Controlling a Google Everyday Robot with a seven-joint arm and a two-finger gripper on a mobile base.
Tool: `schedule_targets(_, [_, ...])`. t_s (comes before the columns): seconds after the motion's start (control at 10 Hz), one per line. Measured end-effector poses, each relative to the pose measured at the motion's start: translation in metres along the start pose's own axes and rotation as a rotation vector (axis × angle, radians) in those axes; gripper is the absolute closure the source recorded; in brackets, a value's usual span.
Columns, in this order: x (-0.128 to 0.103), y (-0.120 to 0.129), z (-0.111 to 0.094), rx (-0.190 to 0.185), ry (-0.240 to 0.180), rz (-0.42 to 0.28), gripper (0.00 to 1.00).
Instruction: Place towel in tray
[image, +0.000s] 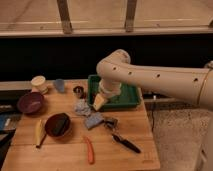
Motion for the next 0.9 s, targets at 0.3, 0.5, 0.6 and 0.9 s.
schedule_targets(0.3, [-0.012,0.009,0.002,-0.007,-0.007,-0.064,0.2])
schedule_targets(0.5, [-0.041,0.029,0.008,-0.01,-0.013,-0.145,0.2])
schedule_targets(0.6, [-0.06,0.043,0.013,-0.012,-0.015,-0.193,0.2])
schedule_targets(0.9, [-0.119,0.09,0.031,-0.039,-0.026,-0.358,0.2])
